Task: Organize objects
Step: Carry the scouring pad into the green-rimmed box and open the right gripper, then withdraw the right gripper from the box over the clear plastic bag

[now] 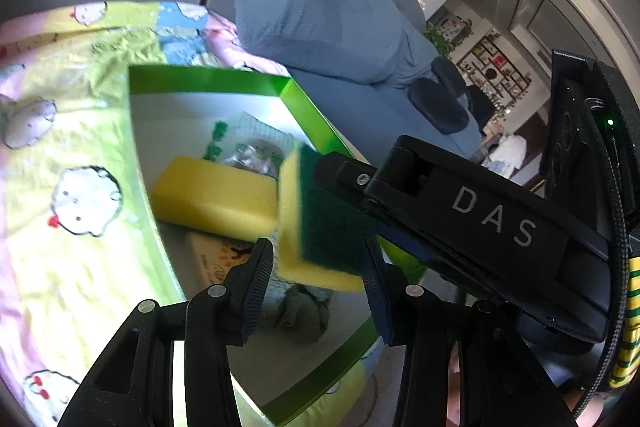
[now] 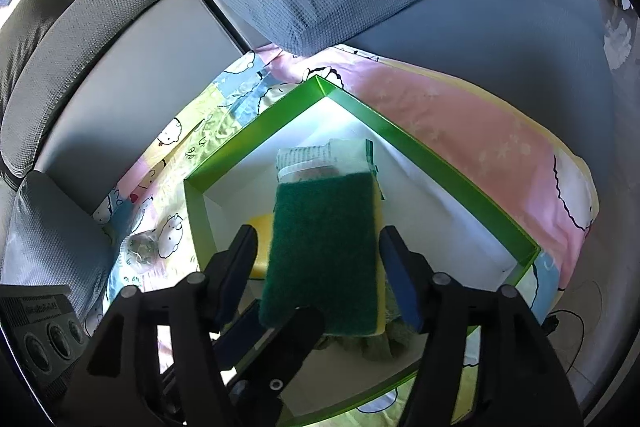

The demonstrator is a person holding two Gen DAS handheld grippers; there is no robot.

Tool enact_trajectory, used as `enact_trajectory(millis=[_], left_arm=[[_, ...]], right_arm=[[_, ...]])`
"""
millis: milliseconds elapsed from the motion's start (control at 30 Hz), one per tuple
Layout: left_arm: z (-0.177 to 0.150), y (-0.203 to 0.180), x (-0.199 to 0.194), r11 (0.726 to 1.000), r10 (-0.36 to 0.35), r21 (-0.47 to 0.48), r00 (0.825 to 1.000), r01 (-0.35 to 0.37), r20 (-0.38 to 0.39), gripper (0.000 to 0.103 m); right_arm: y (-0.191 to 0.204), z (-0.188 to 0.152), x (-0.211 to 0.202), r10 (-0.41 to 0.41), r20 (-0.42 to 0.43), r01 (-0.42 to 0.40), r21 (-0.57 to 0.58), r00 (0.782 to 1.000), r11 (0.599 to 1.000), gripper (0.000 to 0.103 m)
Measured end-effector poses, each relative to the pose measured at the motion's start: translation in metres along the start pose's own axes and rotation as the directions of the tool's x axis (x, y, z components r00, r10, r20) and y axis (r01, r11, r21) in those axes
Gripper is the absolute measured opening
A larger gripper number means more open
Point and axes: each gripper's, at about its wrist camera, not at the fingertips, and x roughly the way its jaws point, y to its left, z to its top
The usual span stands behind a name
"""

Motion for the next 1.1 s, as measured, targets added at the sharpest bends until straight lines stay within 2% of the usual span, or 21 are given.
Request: enact_trajectory(millis=[100, 233, 400, 500, 567, 633, 667, 700, 767, 900, 1100], left_arm=[[-0.001, 0.001, -0.012, 1.000, 0.030, 0.007, 0.999, -0.030, 0.031, 0.045], [-0.001, 0.001, -0.030, 0.997, 0.075, 0.020, 0.995, -0.076, 0.065, 0.045], [0.000, 0.010, -0.060, 0.986, 0.160, 0.016, 0.978, -0.163, 0.133, 0.045], [0.001, 0.026, -0.084, 0.972, 0.233, -0.018, 0.956, -0.234, 0.179, 0.045], [0.003, 0.039, -0.095, 0.964, 0.266, -0.048, 0.944, -0.262, 0.195, 0.050], [0.002, 0.056, -0.106, 0.946, 0.323, -0.089, 0.923, -0.311, 0.208, 0.052], [0.002, 0.063, -0.111, 0.932, 0.361, -0.109, 0.908, -0.345, 0.213, 0.052], [0.001, 0.073, -0.118, 0.910, 0.412, -0.132, 0.885, -0.392, 0.215, 0.052], [0.001, 0.086, -0.129, 0.882, 0.468, -0.166, 0.855, -0.440, 0.222, 0.052], [-0.006, 0.116, -0.161, 0.848, 0.522, -0.258, 0.816, -0.463, 0.250, 0.052], [-0.017, 0.162, -0.192, 0.799, 0.564, -0.397, 0.790, -0.451, 0.239, 0.052]], right_arm=[[0.002, 0.000, -0.006, 0.009, 0.020, -0.009, -0.001, 1.000, 1.000, 0.072], [0.005, -0.001, -0.011, 0.021, 0.046, -0.021, -0.009, 0.999, 1.000, 0.073], [0.017, -0.002, -0.013, 0.056, 0.057, -0.054, -0.039, 0.997, 0.998, 0.073], [0.027, -0.005, -0.017, 0.080, 0.064, -0.075, -0.068, 0.995, 0.995, 0.074], [0.037, -0.008, -0.019, 0.096, 0.066, -0.090, -0.094, 0.993, 0.992, 0.082], [0.046, -0.011, -0.021, 0.114, 0.069, -0.105, -0.119, 0.991, 0.987, 0.084], [0.050, -0.012, -0.021, 0.121, 0.068, -0.112, -0.131, 0.990, 0.985, 0.084], [0.055, -0.014, -0.021, 0.130, 0.068, -0.119, -0.142, 0.989, 0.983, 0.084], [0.067, -0.018, -0.020, 0.143, 0.063, -0.131, -0.166, 0.988, 0.977, 0.084], [0.091, -0.025, -0.018, 0.164, 0.047, -0.150, -0.222, 0.985, 0.963, 0.084], [0.131, -0.040, -0.013, 0.213, 0.016, -0.199, -0.301, 0.977, 0.933, 0.086]])
